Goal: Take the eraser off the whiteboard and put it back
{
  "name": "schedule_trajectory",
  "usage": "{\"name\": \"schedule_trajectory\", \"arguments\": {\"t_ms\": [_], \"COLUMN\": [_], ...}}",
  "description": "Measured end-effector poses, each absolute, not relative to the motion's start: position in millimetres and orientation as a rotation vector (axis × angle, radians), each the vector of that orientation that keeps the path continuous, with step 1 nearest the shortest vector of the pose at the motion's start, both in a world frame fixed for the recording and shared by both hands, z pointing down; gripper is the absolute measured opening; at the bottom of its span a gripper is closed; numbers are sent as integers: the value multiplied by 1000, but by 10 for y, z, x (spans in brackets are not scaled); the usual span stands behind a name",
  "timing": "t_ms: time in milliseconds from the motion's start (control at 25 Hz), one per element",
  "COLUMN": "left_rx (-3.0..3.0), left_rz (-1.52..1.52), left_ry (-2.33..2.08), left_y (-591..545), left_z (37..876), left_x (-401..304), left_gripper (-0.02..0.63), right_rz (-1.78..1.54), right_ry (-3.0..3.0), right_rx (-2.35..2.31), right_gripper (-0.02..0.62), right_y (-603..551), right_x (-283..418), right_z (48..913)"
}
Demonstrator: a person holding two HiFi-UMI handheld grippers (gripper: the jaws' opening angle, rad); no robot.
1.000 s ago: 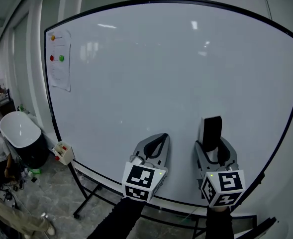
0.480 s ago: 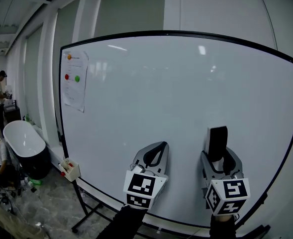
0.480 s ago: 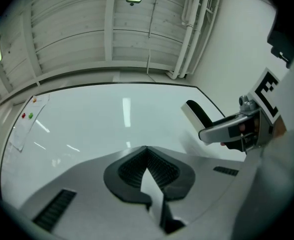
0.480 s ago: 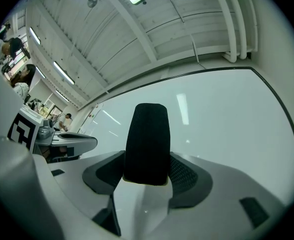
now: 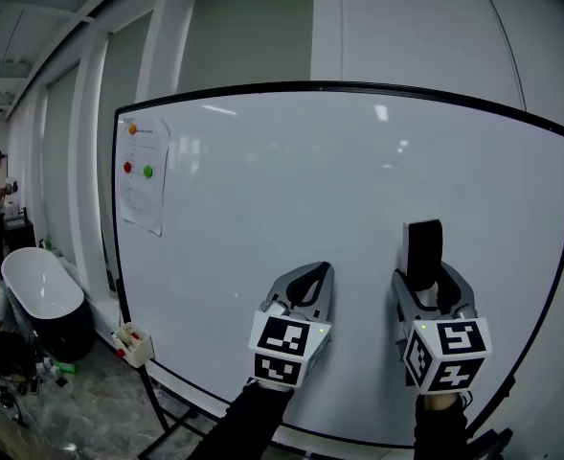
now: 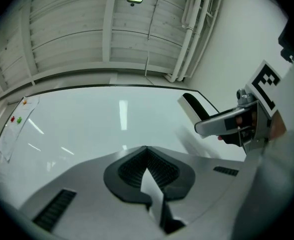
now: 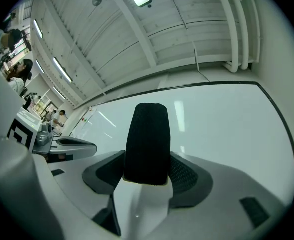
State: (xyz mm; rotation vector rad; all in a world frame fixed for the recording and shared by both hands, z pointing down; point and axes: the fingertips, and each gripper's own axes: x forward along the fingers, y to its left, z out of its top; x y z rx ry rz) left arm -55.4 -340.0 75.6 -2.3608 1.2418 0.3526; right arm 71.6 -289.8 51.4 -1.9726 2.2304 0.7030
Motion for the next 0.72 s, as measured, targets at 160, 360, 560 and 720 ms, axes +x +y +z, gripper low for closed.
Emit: {"name": "schedule_trajectory", "arguments": {"t_ms": [160, 360, 560, 720], "left_rx": [-2336, -2311, -2320, -2330], "left_rz": [376, 370, 389, 399], "left_ry": [1217, 1184, 1157, 1153], "left_y": [-3418, -3454, -3459, -3518], "left_z": [560, 405, 301, 249], "left_x": [-537, -455, -385, -357], "left_gripper": [6, 6, 6, 6], "right_rz": [718, 748, 825, 869], "right_ry": [2221, 2180, 2161, 2137], "right_rx": [-1984, -2010, -2017, -2026], "right_gripper": [276, 276, 276, 276], "right_y": [-2959, -3004, -2988, -2969], "right_x": [720, 769, 789, 869], "right_z": [362, 143, -148, -434]}}
